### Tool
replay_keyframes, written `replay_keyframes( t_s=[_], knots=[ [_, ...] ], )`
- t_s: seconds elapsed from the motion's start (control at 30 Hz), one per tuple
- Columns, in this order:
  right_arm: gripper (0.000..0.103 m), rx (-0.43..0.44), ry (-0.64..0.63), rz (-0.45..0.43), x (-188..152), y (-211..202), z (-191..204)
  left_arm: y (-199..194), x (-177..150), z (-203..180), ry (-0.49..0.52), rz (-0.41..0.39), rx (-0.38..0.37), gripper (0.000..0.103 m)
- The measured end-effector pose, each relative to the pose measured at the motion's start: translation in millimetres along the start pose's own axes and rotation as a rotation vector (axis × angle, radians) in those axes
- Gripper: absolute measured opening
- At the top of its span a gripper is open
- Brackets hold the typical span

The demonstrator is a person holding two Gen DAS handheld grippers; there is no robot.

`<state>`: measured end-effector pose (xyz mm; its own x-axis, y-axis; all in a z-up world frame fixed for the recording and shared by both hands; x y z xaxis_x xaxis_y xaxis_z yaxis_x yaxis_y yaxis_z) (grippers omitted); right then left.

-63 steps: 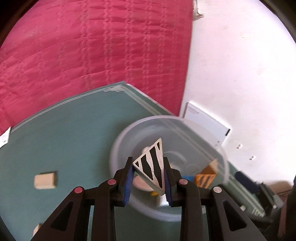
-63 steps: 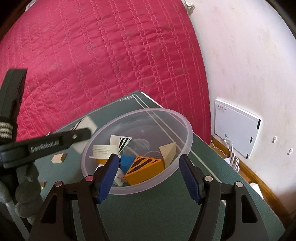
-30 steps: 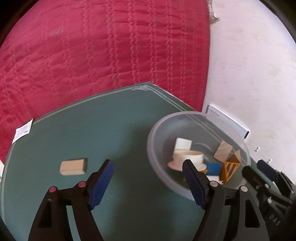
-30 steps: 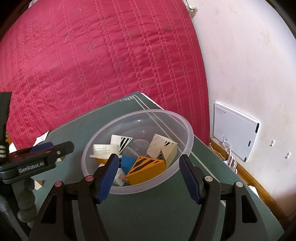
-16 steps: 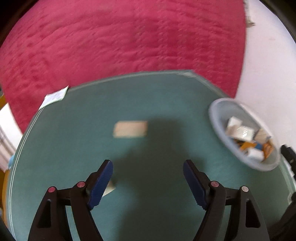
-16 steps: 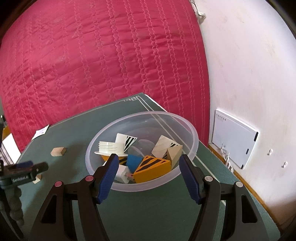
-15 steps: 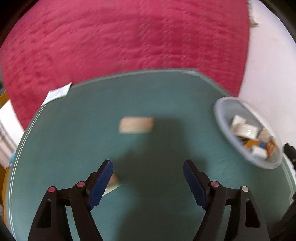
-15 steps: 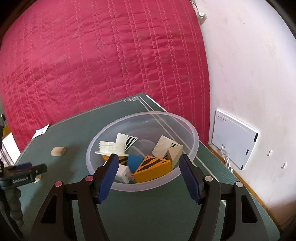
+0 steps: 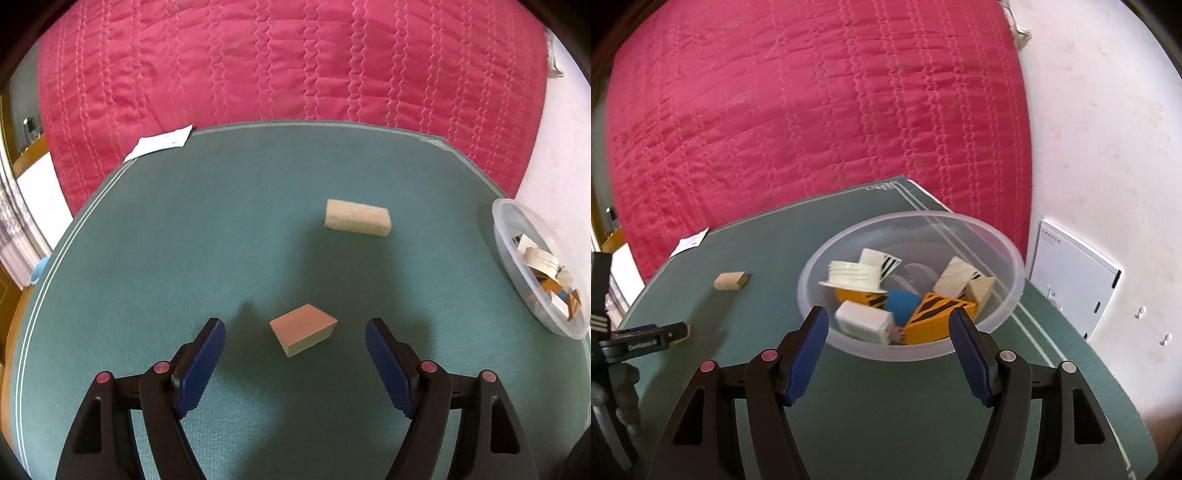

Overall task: Organize rigid objects
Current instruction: 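Move the left tool to the small tan block and grasp it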

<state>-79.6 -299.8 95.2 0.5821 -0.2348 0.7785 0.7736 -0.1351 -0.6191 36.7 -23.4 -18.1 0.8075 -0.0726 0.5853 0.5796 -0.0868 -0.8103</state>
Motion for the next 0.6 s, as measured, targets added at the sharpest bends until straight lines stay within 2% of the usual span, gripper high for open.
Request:
replay_keyframes(
  t_s=[0.23, 0.37, 0.47, 0.6],
  knots=[
    [0.069, 0.027, -0.026, 0.016, -5, 1, 12, 12, -2, 8, -0.033, 0.034, 0.002, 0.081],
    [0.069, 0.034, -0.032, 0.023, -5, 2, 14, 14, -1, 10, -0.044, 0.039, 0.001, 0.076],
    [0.069, 0.040, -0.037, 0.029, -6, 3, 16, 15, -1, 8, -0.040, 0.036, 0.003, 0.070],
    [0.069, 0.049, -0.051, 0.035, -6, 4, 20, 15, -2, 3, -0.012, 0.024, -0.004, 0.051]
  ],
)
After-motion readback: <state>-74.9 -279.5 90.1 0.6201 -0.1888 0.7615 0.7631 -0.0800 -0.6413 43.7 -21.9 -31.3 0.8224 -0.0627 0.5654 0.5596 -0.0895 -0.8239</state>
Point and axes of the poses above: each gripper's, at about its wrist camera, not at the fingertips, and y roughly the way its jaws point, z to its left, x to its top, the point moved 4 cm from there along y, roughly the way its jaws point, and after that the axes turned 7 degrees about z, right-handed, at the moved point
